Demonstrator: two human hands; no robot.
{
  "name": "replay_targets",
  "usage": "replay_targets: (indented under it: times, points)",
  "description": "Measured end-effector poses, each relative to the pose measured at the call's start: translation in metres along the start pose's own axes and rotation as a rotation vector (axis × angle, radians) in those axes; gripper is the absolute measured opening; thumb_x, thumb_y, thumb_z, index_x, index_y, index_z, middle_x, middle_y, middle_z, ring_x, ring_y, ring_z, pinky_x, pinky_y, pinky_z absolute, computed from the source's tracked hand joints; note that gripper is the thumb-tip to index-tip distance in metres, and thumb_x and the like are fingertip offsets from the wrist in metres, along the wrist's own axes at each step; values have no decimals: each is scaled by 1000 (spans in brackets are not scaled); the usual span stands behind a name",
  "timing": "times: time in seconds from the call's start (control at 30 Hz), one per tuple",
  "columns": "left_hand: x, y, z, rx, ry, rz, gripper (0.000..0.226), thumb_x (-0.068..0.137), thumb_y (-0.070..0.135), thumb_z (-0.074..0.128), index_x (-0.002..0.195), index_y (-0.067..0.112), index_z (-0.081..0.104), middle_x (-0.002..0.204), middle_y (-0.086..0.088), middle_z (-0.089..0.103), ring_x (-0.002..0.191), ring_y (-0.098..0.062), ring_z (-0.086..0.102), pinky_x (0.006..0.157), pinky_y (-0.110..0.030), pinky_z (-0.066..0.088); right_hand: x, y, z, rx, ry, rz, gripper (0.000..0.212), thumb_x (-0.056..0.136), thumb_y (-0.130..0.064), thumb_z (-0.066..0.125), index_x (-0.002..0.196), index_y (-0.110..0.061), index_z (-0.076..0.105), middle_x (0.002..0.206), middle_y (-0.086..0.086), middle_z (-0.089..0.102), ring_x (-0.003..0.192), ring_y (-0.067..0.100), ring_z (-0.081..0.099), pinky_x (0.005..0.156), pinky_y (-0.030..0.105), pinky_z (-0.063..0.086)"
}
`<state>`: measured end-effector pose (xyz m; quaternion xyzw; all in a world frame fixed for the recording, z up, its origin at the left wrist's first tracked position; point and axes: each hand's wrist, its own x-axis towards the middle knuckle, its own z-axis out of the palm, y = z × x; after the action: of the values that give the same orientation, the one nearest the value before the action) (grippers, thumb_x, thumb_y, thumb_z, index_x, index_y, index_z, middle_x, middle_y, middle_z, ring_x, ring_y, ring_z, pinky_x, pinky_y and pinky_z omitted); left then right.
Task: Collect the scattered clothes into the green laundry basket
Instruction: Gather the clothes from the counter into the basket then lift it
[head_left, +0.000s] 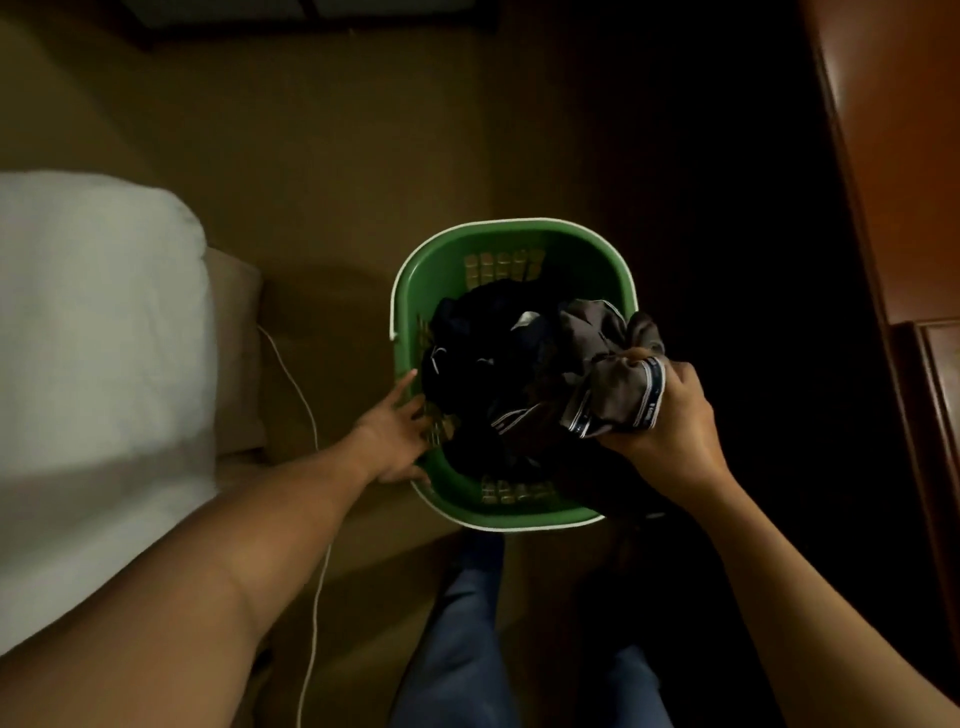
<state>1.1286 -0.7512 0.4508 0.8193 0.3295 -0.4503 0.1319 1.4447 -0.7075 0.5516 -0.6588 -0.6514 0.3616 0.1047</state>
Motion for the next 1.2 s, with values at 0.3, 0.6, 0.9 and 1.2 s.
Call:
replay_targets:
  times: [0.3,0.6,0.9,1.2]
  points:
    - [16,-10,26,-10,84,94,70,96,75,18,148,36,43,159,-8,37,153,-40,8,113,-69,-18,32,1,98,-83,-214,112,86,70,-28,89,143,-31,44,151,12,29,122,40,55,95,35,49]
    - [21,-11,27,-48,45,87,71,95,75,19,149,34,40,164,-11,24,154,-39,4,113,-69,-20,38,13,153,-202,-751,301,63,92,-27,64,149,-25,38,142,16,53,128,36,52,106,44,46]
    - [6,5,-15,-262,3,-79,64,97,62,45,152,30,37,165,-8,22,154,-36,9,115,-70,-13,30,7,92,-131,-530,185,80,90,-34,67,157,-32,24,156,10,35,134,36,46,104,45,46]
    - [-22,33,-130,-835,444,-285,62,97,65,44,153,41,32,167,5,14,154,-28,7,119,-64,-8,2,-7,-23,-62,-195,134,86,91,-53,65,159,-34,17,164,6,25,149,27,29,118,44,33]
